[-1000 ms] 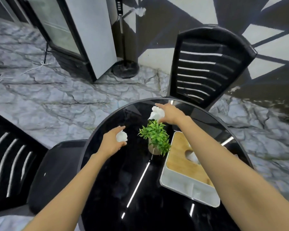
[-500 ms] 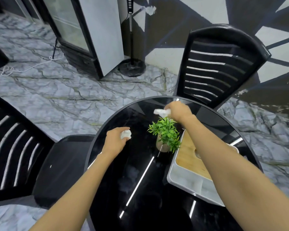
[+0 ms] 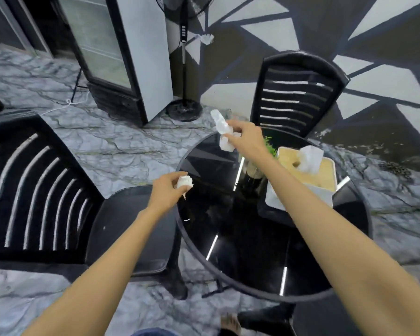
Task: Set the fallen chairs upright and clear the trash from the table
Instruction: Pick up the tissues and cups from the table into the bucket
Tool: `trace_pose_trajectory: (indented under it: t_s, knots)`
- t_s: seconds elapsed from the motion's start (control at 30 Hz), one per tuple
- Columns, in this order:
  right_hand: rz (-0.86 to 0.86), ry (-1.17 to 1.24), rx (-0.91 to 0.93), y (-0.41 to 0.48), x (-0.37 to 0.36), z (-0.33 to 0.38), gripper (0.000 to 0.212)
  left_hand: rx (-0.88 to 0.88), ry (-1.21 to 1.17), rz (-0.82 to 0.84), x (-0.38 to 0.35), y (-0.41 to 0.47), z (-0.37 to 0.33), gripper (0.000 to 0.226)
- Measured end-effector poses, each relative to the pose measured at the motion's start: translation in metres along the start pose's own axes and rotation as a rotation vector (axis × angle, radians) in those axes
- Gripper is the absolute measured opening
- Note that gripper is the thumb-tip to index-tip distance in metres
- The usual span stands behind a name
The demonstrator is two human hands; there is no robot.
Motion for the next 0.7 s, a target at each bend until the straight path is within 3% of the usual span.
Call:
trace_pose_trajectory:
  t_s: [0.2,0.33,0.7]
  knots:
    - [0.125,0.117,-0.170,-0.152,-0.090,0.019,0.038,-0.014,0.070,0.107,0.049,-0.094,0.064,0.040]
    - [0.185,0.213,-0.368,-0.243,-0.160,0.011,0.038,0.089,0.094,0.171,0.070,-0.157,0.118,0.040]
    - [0.265,0.238,-0.803,-0.427,-0.319,-0.071,0.035,0.315,0.100,0.313,0.045,-0.274,0.274,0.032]
Point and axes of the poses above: each hand's wrist, its own y-axis towards the middle knuckle, its own x-axis out of the back of the hand, z = x × y, the point moved 2 cm from there along y, towards the middle knuckle, and after that the axes turned 8 degrees about -y, right-handed, at the moved point
